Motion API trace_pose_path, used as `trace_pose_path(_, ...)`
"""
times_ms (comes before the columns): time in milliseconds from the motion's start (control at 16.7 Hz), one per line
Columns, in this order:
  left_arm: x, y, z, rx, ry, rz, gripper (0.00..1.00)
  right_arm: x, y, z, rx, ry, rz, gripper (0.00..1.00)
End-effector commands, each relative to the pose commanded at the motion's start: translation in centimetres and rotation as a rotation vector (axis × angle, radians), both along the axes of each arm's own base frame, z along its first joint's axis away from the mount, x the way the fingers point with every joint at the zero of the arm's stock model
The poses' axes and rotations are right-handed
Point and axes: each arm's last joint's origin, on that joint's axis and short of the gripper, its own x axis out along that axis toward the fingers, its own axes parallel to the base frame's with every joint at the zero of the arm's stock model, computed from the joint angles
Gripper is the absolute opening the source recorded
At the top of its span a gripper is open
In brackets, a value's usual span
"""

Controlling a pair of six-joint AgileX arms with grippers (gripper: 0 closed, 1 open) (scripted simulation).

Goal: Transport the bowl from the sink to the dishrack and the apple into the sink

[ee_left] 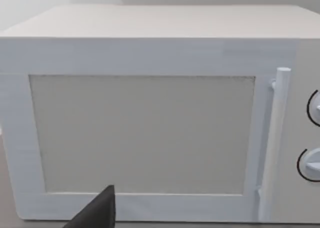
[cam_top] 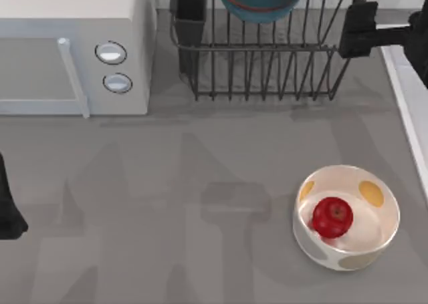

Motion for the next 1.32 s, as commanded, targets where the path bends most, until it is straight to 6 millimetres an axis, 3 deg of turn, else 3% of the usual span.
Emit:
trace_pose_path(240, 0.0, 0.0, 0.0, 0.000, 0.000, 0.000, 1.00, -9.0, -6.4, 0.8, 0.028, -0.110, 0.007, 1.00)
trace_pose_path(360, 0.0, 0.0, 0.0, 0.000, 0.000, 0.000, 1.00, -12.6, -8.3, -0.7, 0.027, -0.151, -0.005, 1.00)
trace_pose_path(540, 0.0, 0.0, 0.0, 0.000, 0.000, 0.000, 1.00, -15.8, -9.9, -4.2, 0.017, -0.163, -0.038, 1.00)
trace_pose_path(780, 0.0, 0.0, 0.0, 0.000, 0.000, 0.000, 1.00, -17.3, -10.9, -8.4, 0.010, -0.118, -0.094, 1.00)
trace_pose_path(900, 0.0, 0.0, 0.0, 0.000, 0.000, 0.000, 1.00, -17.4, -11.2, -9.5, 0.010, -0.095, -0.114, 1.00)
trace_pose_path(1320, 0.0, 0.0, 0.0, 0.000, 0.000, 0.000, 1.00, -17.5, -11.2, -9.8, 0.010, -0.089, -0.120, 1.00)
